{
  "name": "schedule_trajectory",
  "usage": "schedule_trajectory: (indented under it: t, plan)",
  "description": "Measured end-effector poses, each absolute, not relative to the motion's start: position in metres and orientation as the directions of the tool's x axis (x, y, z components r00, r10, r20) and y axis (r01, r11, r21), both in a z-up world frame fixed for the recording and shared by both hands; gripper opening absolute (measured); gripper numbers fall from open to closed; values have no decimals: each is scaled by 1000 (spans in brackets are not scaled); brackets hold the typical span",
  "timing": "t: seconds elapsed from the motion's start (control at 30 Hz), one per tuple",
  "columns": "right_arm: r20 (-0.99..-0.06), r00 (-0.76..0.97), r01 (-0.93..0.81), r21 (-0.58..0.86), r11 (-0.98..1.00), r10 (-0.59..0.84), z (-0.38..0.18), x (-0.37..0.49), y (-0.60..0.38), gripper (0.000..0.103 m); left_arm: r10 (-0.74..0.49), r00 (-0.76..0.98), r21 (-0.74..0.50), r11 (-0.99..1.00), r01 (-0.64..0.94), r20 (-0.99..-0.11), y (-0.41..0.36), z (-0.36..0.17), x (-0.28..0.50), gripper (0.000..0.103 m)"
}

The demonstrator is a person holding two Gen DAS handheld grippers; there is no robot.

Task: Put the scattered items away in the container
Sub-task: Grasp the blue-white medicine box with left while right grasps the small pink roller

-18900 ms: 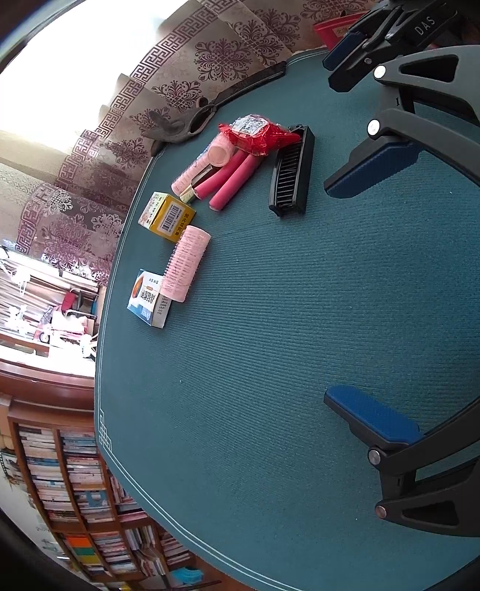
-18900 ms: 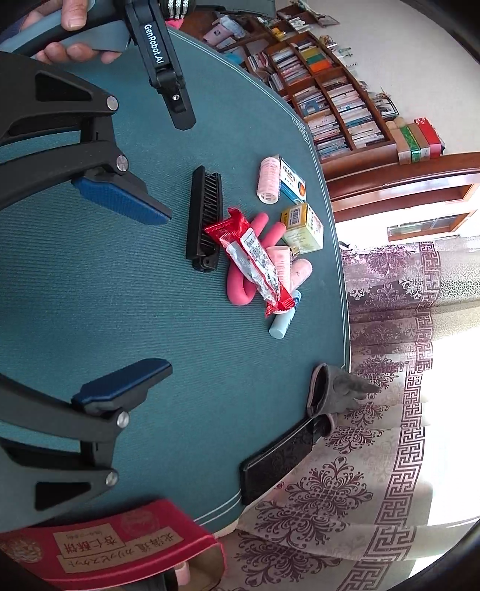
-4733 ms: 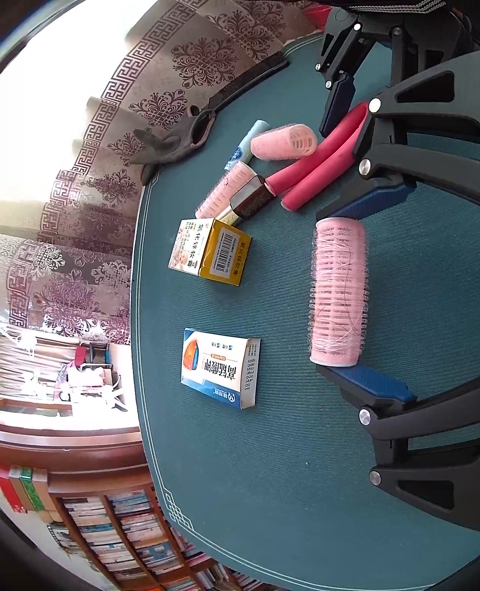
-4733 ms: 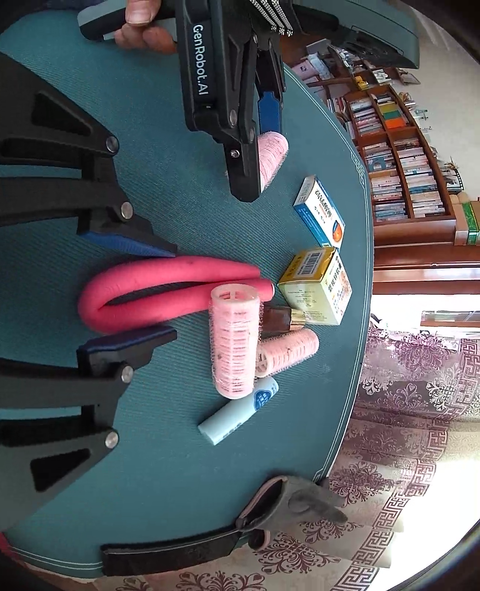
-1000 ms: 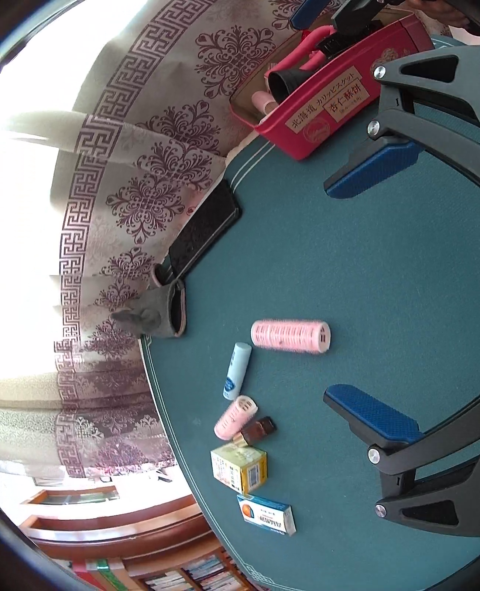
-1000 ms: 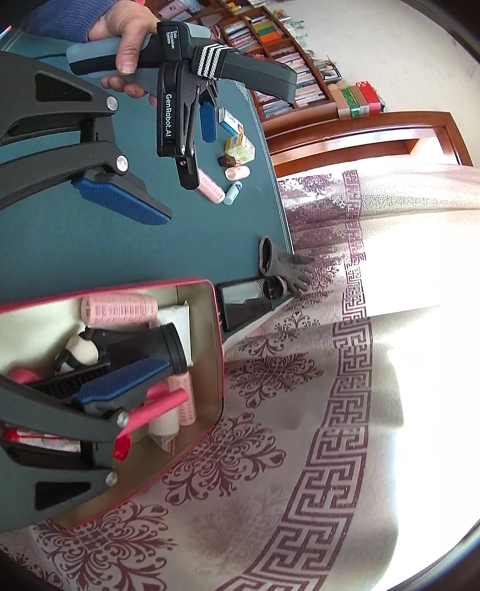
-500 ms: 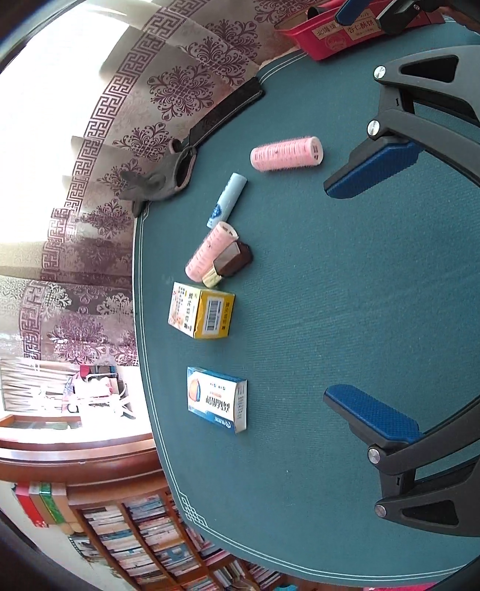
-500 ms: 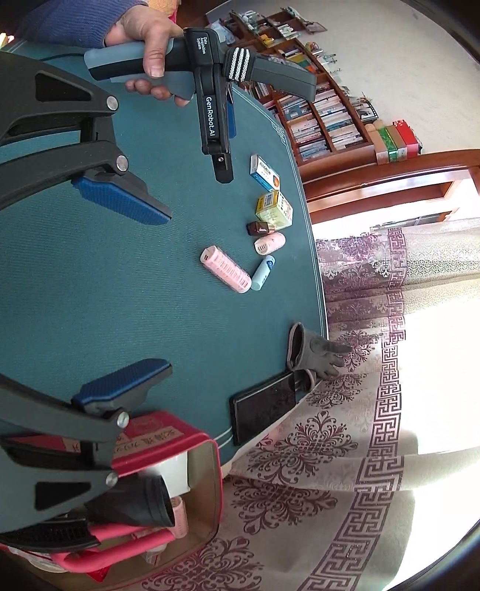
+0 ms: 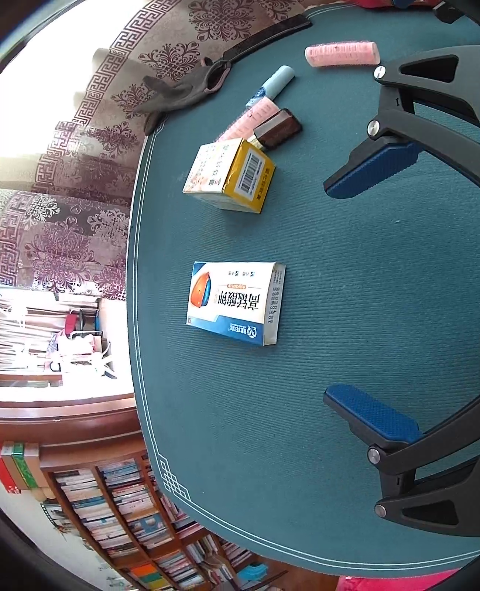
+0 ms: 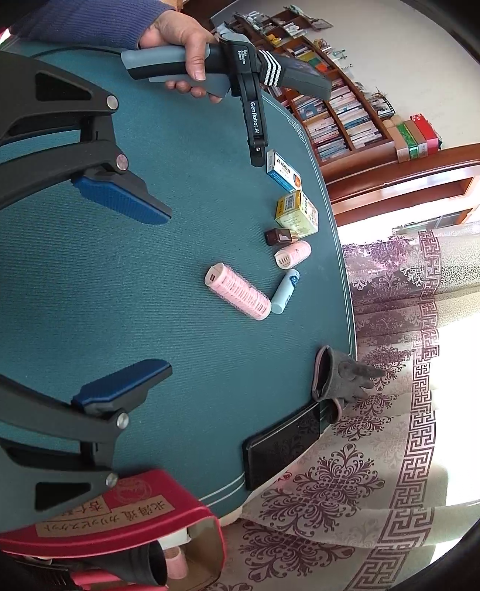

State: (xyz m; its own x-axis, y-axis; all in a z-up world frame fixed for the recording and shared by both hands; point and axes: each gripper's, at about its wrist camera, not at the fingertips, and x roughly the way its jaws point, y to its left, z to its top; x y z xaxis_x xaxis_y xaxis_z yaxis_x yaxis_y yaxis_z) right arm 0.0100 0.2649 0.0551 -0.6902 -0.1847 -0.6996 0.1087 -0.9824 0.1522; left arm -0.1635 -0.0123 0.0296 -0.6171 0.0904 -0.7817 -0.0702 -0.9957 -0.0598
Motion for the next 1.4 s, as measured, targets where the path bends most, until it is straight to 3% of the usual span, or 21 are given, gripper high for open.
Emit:
schedule_trajectory:
  t: [0.6,1.4]
  plan:
    - [-720,-667,126,147,-981,-193,46,-29,248,79,27,-606,1,-999,-46,-795,-6,15,-230,102]
    - [-752,-631,77,187,-979,-193,25,-70,245,80,56,-628,-9,-997,-78,-776,-8,15,-253,102]
